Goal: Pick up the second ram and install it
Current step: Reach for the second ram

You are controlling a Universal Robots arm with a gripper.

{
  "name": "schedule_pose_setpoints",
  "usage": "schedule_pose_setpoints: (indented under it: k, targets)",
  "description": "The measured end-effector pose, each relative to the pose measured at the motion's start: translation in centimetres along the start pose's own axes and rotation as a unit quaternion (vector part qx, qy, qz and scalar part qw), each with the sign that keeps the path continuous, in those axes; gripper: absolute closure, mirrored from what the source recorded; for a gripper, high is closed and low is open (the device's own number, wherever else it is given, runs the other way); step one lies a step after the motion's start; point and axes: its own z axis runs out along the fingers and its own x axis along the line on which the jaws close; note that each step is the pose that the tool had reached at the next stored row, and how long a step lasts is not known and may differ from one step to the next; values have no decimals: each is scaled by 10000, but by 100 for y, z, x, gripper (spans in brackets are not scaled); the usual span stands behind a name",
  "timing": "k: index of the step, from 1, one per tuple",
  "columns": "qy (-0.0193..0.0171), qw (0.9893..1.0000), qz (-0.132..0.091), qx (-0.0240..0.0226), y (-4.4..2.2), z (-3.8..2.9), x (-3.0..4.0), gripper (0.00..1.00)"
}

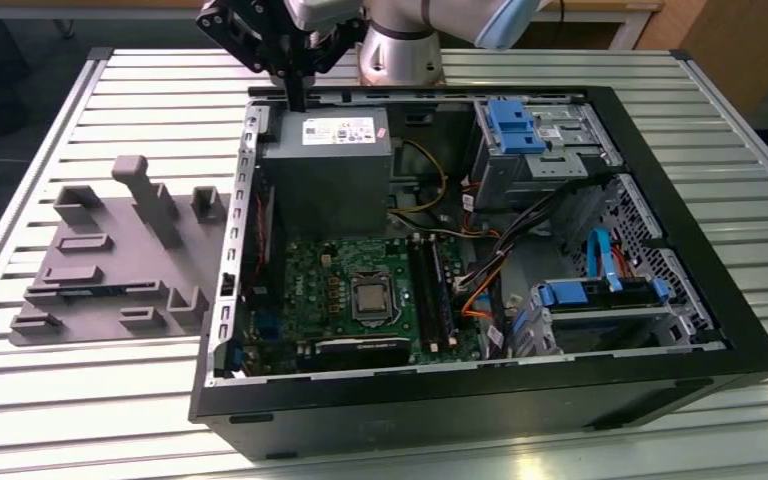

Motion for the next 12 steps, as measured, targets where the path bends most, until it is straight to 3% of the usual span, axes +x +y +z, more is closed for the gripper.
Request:
schedule_pose_setpoints:
  k: [12]
  targets:
    - [0, 10000, 0, 0, -5, 0, 64, 89]
